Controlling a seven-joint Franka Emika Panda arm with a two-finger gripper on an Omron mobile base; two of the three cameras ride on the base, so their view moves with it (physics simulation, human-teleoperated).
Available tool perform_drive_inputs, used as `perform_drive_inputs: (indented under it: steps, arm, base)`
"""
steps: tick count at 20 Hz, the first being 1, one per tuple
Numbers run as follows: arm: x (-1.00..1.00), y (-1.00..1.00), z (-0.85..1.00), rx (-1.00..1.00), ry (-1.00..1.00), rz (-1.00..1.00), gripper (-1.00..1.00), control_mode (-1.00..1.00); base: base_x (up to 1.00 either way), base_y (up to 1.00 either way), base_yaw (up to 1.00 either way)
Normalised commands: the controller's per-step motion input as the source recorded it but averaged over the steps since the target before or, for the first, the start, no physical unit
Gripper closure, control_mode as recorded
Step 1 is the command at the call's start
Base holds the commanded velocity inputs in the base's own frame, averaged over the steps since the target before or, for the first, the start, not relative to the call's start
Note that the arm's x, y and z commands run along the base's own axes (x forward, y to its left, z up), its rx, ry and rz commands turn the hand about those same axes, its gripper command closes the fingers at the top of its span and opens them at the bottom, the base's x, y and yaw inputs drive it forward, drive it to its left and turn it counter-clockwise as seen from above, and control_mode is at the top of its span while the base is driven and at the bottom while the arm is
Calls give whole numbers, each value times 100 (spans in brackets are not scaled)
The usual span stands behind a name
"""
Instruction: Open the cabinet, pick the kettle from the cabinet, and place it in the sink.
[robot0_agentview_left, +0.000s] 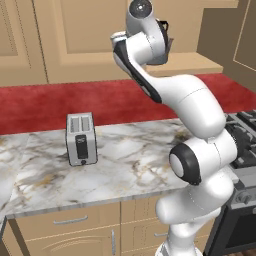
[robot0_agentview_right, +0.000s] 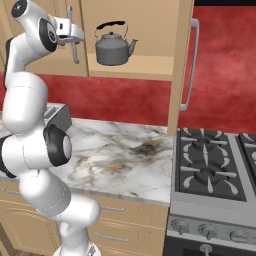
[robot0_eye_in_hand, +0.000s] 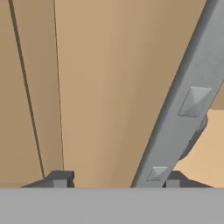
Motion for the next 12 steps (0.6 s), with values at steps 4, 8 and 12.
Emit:
perform_drive_inputs:
  steps: [4, 8, 12]
  arm:
    - [39, -6, 10, 3, 0, 0, 100, -100]
    - [27, -3, 9, 6, 0, 0, 100, -100]
    - [-4, 1, 7, 16, 0, 4, 100, -100]
  base:
    - [0, 0, 0]
    - [0, 0, 0]
    - [0, 0, 0]
